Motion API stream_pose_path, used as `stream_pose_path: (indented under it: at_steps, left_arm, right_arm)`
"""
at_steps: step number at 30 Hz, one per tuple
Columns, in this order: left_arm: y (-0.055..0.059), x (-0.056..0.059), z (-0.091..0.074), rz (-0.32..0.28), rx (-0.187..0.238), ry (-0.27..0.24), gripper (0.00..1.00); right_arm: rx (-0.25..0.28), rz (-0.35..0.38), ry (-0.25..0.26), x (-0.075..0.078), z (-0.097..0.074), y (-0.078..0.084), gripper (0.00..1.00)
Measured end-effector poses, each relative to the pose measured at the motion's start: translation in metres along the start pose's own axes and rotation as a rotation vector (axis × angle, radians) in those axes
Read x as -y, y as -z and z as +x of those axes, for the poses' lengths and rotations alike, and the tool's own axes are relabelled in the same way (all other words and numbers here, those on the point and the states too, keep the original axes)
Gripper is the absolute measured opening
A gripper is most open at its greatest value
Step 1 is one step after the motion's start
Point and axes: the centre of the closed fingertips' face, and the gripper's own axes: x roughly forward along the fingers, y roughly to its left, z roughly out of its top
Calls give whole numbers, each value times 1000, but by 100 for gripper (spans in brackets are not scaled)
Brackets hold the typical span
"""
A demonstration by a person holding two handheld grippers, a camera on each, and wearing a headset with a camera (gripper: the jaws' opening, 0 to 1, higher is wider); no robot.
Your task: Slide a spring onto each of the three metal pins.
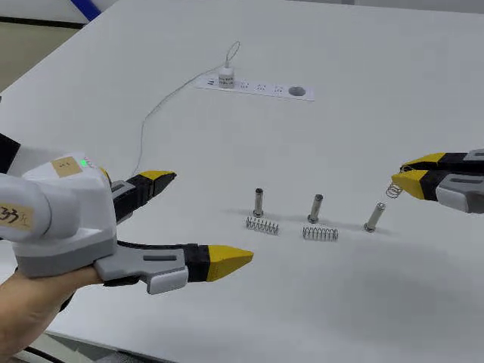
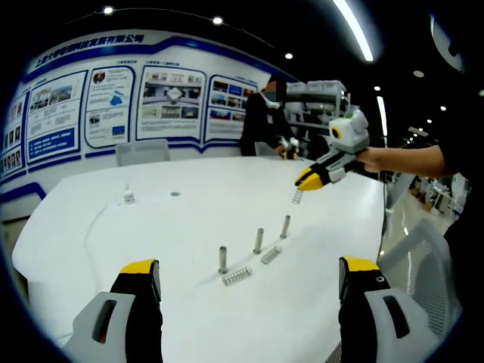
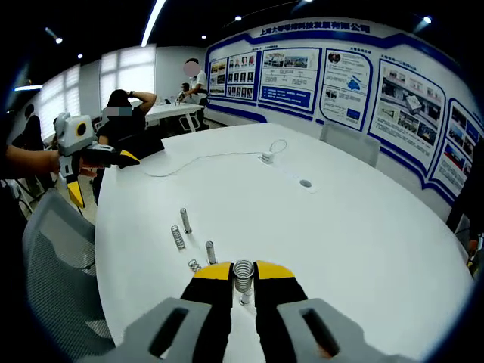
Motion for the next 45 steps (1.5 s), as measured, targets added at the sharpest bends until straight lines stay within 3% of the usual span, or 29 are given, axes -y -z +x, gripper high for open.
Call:
stream_pose_path:
  at_steps: [6,13,21,29,45]
  left_arm:
    - [-1,-5,-6,-36,23,-9,100]
    - [-5,-10,-9,-38,36,-26,100]
    - [-1,-14,-11,-33,15,-38,100]
    - [5,-13,-10,-28,-12,-37,100]
    - [5,-6,-2,-37,-20,-24,100]
  right_arm:
    - [-23,19,-1,4,15,8,11]
    - [-41,57,-5,6,21,17,11]
    - [-57,72,-4,6,25,26,11]
    - [-74,77,0,4,34,39,11]
    - [-124,61,14,-5,52,71,11]
